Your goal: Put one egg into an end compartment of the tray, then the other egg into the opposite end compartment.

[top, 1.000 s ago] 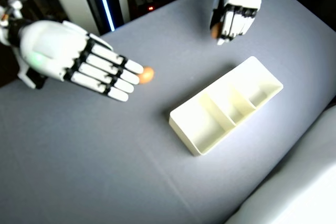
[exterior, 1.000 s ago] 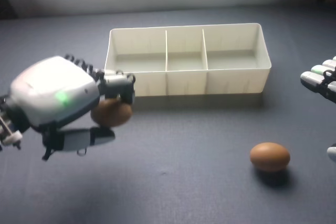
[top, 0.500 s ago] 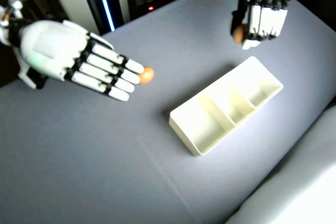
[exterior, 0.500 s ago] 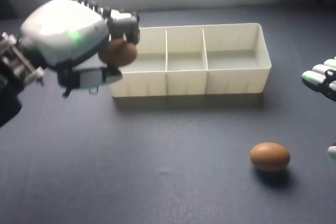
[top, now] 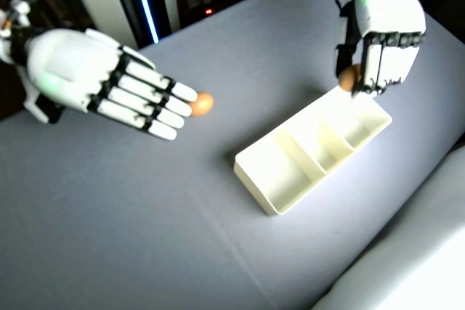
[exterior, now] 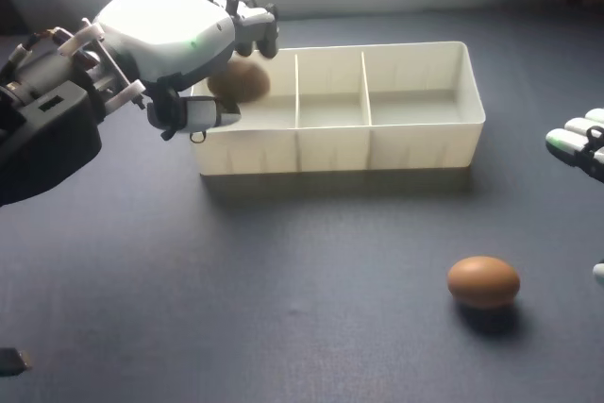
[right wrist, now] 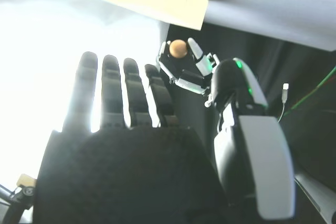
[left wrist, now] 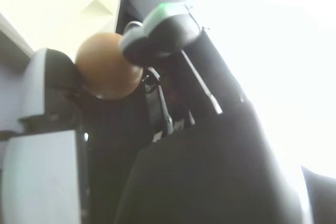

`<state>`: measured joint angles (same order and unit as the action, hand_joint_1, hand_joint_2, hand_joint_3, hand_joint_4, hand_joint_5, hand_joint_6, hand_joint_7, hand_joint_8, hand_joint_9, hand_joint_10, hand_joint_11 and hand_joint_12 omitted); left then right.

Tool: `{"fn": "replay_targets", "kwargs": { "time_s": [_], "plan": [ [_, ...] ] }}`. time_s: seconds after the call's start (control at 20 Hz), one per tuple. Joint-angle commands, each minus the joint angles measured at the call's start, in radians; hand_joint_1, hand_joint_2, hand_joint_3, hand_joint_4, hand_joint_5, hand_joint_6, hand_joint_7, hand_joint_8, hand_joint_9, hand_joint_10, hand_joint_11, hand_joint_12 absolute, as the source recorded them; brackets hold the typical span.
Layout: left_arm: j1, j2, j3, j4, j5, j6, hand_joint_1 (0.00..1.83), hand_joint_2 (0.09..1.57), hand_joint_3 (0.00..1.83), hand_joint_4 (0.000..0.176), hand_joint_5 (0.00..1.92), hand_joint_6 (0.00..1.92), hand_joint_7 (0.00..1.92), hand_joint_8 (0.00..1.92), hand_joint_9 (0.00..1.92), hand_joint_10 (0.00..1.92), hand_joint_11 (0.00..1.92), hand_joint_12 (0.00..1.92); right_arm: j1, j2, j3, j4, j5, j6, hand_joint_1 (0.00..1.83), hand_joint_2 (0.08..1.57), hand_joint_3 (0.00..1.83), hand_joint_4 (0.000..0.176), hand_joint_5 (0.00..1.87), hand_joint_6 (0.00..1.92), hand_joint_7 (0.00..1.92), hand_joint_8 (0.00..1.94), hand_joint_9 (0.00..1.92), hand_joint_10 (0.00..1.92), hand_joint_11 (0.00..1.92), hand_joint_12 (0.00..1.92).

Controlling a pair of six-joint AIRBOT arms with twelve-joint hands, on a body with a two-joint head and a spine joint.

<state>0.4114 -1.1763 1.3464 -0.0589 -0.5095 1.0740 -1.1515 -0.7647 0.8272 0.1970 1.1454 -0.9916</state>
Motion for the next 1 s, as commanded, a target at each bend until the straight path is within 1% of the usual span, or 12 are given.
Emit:
{"fn": "replay_targets", "kwargs": {
  "time_s": [0.0, 0.05, 0.15, 0.3, 0.35, 0.4, 0.45, 0.55, 0.6, 0.65, 0.8, 0.95],
  "plan": [
    [-0.010, 0.003, 0.005, 0.000, -0.122, 0.008, 1.01, 1.11, 0.00, 0.094, 0.02, 0.81, 0.13, 0.49, 0.00, 0.63, 0.00, 1.50, 0.006, -0.001, 0.005, -0.012, 0.122, 0.012, 0.42, 1.33, 0.00, 0.000, 0.00, 0.00, 0.00, 0.00, 0.00, 0.00, 0.00, 0.00],
    [-0.009, 0.003, 0.005, -0.002, -0.123, 0.008, 1.00, 1.11, 0.00, 0.118, 0.02, 0.72, 0.11, 0.34, 0.00, 0.45, 0.00, 1.43, 0.006, -0.001, 0.005, -0.017, 0.123, 0.017, 0.43, 1.33, 0.00, 0.000, 0.00, 0.00, 0.00, 0.00, 0.00, 0.00, 0.00, 0.00],
    [-0.009, 0.004, 0.004, -0.003, -0.128, 0.008, 0.91, 1.13, 0.00, 0.108, 0.05, 0.57, 0.13, 0.15, 0.00, 0.32, 0.00, 1.30, 0.006, -0.001, 0.004, -0.028, 0.127, 0.027, 0.41, 1.33, 0.00, 0.000, 0.00, 0.00, 0.00, 0.00, 0.00, 0.00, 0.00, 0.00],
    [0.009, 0.036, -0.032, -0.003, -0.195, 0.007, 0.77, 1.21, 0.02, 0.106, 0.00, 0.69, 0.16, 0.07, 0.00, 0.23, 0.00, 1.37, 0.009, 0.000, 0.004, -0.069, 0.134, 0.070, 0.37, 1.34, 0.01, 0.000, 0.00, 0.00, 0.00, 0.00, 0.01, 0.00, 0.00, 0.00],
    [0.020, 0.054, -0.053, -0.003, -0.234, 0.006, 0.72, 1.24, 0.02, 0.073, 0.04, 0.66, 0.20, 0.07, 0.00, 0.31, 0.00, 1.27, 0.011, 0.000, 0.005, -0.083, 0.133, 0.082, 0.40, 1.32, 0.00, 0.000, 0.00, 0.00, 0.02, 0.00, 0.00, 0.18, 0.00, 0.33],
    [0.042, 0.080, -0.082, -0.004, -0.313, -0.010, 0.58, 1.31, 0.01, 0.092, 0.04, 0.63, 0.17, 0.03, 0.00, 0.23, 0.00, 0.83, 0.014, -0.001, 0.007, -0.104, 0.131, 0.103, 0.44, 1.28, 0.00, 0.000, 0.00, 0.00, 0.11, 0.05, 0.00, 0.53, 0.00, 1.32],
    [0.052, 0.090, -0.092, -0.004, -0.343, -0.023, 0.58, 1.31, 0.01, 0.092, 0.04, 0.63, 0.17, 0.03, 0.00, 0.23, 0.00, 0.83, 0.015, -0.002, 0.009, -0.112, 0.127, 0.111, 0.44, 1.28, 0.00, 0.000, 0.00, 0.00, 0.11, 0.05, 0.00, 0.53, 0.00, 1.32],
    [0.082, 0.115, -0.119, -0.004, -0.435, -0.052, 0.52, 1.34, 0.00, 0.085, 0.08, 0.75, 0.20, 0.02, 0.00, 0.29, 0.00, 0.97, 0.023, -0.012, 0.018, -0.125, 0.103, 0.122, 0.53, 1.23, 0.00, 0.000, 0.03, 0.02, 0.16, 0.10, 0.00, 0.76, 0.00, 1.79],
    [0.108, 0.137, -0.142, -0.001, -0.491, -0.065, 0.56, 1.32, 0.00, 0.066, 0.14, 0.85, 0.28, 0.04, 0.00, 0.34, 0.00, 1.08, 0.041, -0.023, 0.026, -0.136, 0.073, 0.123, 0.60, 1.19, 0.00, 0.000, 0.00, 0.10, 0.04, 0.41, 0.00, 0.87, 0.00, 1.91],
    [0.126, 0.155, -0.159, 0.005, -0.519, -0.073, 0.72, 1.29, 0.00, 0.040, 0.20, 0.85, 0.35, 0.06, 0.04, 0.44, 0.00, 1.23, 0.065, -0.042, 0.040, -0.147, 0.038, 0.127, 0.66, 1.16, 0.00, 0.000, 0.00, 0.16, 0.01, 0.54, 0.00, 0.92, 0.00, 1.89],
    [0.186, 0.204, -0.207, 0.023, -0.583, -0.084, 0.88, 1.20, 0.00, 0.000, 0.36, 0.65, 0.41, 0.05, 0.01, 0.67, 0.00, 1.31, 0.126, -0.094, 0.080, -0.175, -0.053, 0.139, 0.73, 1.13, 0.00, 0.000, 0.00, 0.22, 0.03, 0.46, 0.00, 0.75, 0.00, 1.72],
    [0.236, 0.239, -0.243, 0.023, -0.654, -0.090, 0.80, 1.22, 0.01, 0.009, 0.39, 0.57, 0.40, 0.04, 0.02, 0.66, 0.00, 1.30, 0.162, -0.135, 0.114, -0.178, -0.117, 0.139, 0.76, 1.10, 0.00, 0.000, 0.04, 0.25, 0.11, 0.37, 0.00, 0.80, 0.00, 1.61]
  ]
}}
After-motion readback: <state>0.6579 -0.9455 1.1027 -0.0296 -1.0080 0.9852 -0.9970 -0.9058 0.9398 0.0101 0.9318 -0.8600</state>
